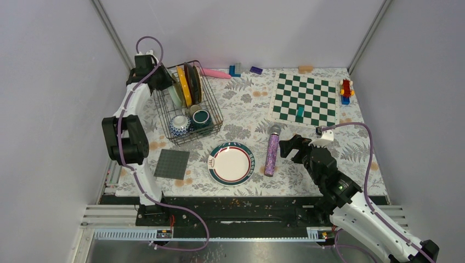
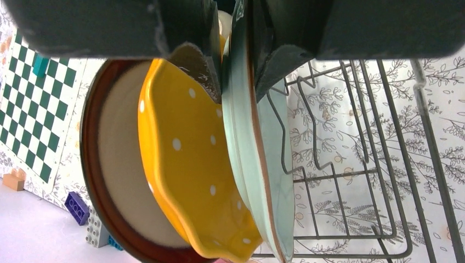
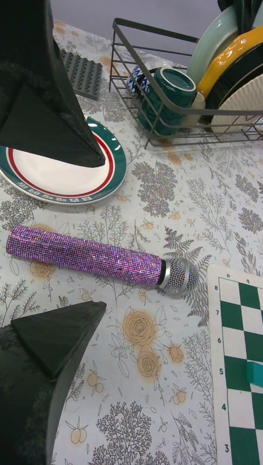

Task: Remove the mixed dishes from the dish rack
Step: Pick up the plate from the dish rack.

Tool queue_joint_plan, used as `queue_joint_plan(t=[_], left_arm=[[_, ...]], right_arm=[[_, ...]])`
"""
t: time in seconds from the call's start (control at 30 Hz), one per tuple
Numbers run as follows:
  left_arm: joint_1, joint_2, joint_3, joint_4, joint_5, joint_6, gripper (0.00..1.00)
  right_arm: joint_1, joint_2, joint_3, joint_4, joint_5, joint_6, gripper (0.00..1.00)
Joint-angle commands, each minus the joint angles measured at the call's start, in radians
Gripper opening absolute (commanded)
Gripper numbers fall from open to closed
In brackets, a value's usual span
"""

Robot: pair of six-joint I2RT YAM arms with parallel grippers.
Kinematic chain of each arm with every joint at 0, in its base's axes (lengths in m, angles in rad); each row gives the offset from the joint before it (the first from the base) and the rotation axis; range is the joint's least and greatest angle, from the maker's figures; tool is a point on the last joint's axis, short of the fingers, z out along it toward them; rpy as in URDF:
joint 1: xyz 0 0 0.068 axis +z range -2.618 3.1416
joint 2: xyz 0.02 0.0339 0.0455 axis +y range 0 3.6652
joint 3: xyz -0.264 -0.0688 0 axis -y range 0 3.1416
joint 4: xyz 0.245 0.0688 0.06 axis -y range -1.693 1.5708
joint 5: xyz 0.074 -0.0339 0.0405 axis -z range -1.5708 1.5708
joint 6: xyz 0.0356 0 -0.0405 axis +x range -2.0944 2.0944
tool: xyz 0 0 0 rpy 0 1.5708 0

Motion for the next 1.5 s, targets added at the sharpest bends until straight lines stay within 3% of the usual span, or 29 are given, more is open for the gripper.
queue_joint_plan(t=[0.0,0.43,0.93,1.17,1.47], left_arm=[[-0.007,-0.120,-0.052,0.118,0.062,-0.024,0.00],[-0.007,-0.183,-0.114,0.175,0.043,-0.053,0.00],[-0.007,-0.367,-0.253,0.276,0.054,-0.037,0.00],[-0.007,-0.480,-0.324,0.299,-0.015,-0.017,0.00],[-0.019,-0.685,-0.440,0.364,0.000,-0.005,0.00]], right_arm=[[0.006,-0.009,0.027,0.017,0.050,-0.011,1.00],[0.006,-0.025,0.026,0.013,0.047,-0.022,1.00],[0.006,-0.021,0.040,-0.011,0.049,-0.025,1.00],[0.005,-0.019,0.040,-0.013,0.045,-0.029,1.00],[0.005,-0.017,0.043,-0.012,0.038,-0.031,0.99]])
